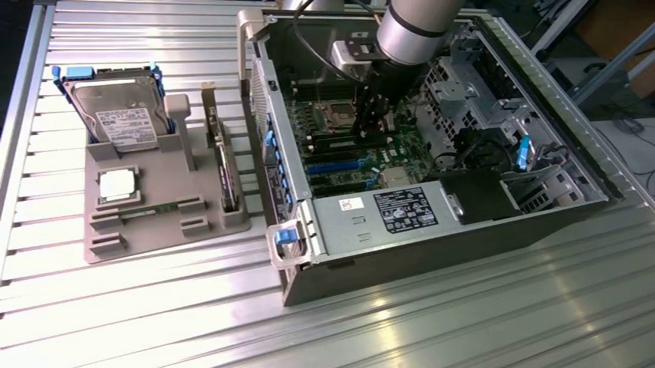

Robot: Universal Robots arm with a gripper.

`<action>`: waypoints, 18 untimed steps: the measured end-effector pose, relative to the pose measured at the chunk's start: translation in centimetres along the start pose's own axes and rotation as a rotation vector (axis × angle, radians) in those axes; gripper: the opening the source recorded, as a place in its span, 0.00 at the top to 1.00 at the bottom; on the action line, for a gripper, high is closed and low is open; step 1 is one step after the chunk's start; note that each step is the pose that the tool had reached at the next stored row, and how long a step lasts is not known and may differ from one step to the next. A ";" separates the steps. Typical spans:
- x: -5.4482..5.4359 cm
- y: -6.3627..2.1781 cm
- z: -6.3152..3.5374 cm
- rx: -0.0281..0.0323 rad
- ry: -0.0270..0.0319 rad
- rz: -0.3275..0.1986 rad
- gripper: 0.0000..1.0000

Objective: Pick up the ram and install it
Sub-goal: 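Insert the ram into the slot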

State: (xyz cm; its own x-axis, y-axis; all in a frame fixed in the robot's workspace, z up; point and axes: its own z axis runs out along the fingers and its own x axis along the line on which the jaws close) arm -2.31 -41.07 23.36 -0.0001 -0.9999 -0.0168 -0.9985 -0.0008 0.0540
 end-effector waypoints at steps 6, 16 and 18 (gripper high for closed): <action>-0.8 0.07 -3.65 0.0000 0.0027 0.000 0.90; -0.8 -8.88 -4.13 -0.0341 0.0028 0.001 0.90; -0.8 -10.20 -4.34 -0.0358 0.0029 0.001 0.90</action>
State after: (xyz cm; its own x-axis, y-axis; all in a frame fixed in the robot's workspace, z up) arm 8.11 -40.38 27.15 -0.0005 -0.9999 -0.0138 -0.9960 -0.0008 0.0897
